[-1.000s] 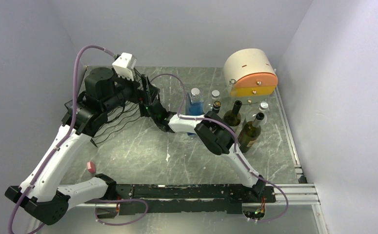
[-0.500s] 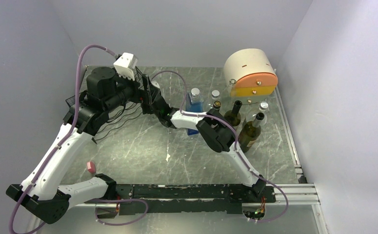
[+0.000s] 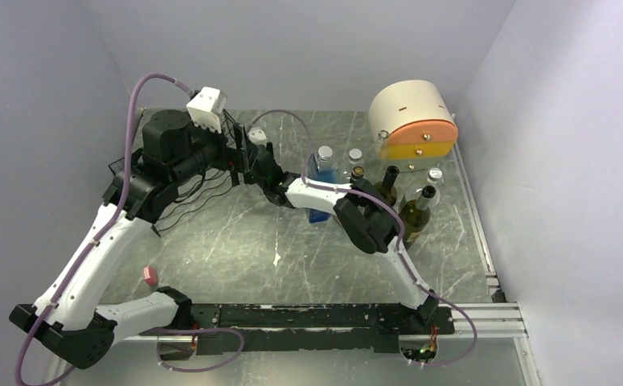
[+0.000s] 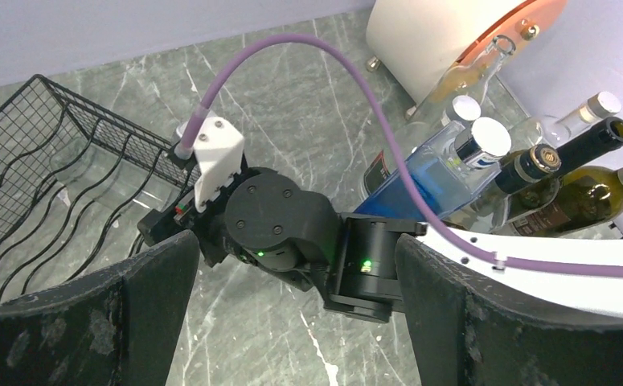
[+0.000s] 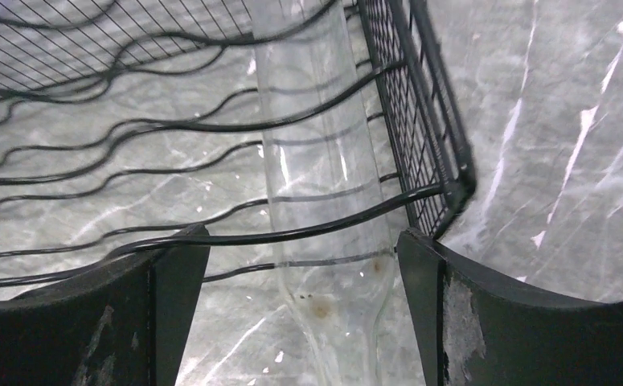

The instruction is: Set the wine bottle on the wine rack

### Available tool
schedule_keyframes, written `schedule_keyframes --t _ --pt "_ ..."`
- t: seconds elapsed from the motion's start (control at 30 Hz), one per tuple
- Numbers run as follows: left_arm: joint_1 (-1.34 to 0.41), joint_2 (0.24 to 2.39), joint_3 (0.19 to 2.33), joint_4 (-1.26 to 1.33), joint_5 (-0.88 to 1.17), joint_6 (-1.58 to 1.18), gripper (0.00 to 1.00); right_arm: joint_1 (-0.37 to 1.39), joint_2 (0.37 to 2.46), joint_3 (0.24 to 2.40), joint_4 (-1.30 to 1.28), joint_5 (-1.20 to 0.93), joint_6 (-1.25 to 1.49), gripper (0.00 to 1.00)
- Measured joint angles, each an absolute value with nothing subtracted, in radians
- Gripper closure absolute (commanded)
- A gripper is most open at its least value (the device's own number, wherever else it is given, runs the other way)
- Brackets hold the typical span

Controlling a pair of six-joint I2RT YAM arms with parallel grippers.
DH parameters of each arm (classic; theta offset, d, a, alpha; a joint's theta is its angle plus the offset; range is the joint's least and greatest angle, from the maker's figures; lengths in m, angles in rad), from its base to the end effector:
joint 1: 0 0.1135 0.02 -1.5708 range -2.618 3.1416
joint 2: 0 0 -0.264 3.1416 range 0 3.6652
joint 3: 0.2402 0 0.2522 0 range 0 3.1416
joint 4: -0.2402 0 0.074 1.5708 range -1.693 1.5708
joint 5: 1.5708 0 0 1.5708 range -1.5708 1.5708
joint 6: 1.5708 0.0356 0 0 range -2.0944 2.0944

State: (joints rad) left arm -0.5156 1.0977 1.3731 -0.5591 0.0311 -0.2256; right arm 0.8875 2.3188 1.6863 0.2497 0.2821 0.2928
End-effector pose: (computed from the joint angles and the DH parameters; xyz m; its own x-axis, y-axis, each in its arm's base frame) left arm 0.1946 -0.1116 0.4422 -0.3534 -0.0567 -0.9338 0.4512 0.8641 -0.2232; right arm 0.3442 0.4071 0.1702 -0.3937 -0.0445 -0.9182 -0.4890 0.8559 0.1682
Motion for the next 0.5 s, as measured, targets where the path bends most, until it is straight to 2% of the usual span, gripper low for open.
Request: schedule_keyframes --t 0.23,0.5 --pt "-0.514 1.082 1.436 -0.572 0.018 -0.217 0.04 0.884 2.207 1.686 0.155 0.294 0.279 0.09" --pt "-0.514 1.028 1.462 -0.573 -0.014 -0.198 0.05 0.881 2.078 1.684 0.102 0.270 0.270 0.17"
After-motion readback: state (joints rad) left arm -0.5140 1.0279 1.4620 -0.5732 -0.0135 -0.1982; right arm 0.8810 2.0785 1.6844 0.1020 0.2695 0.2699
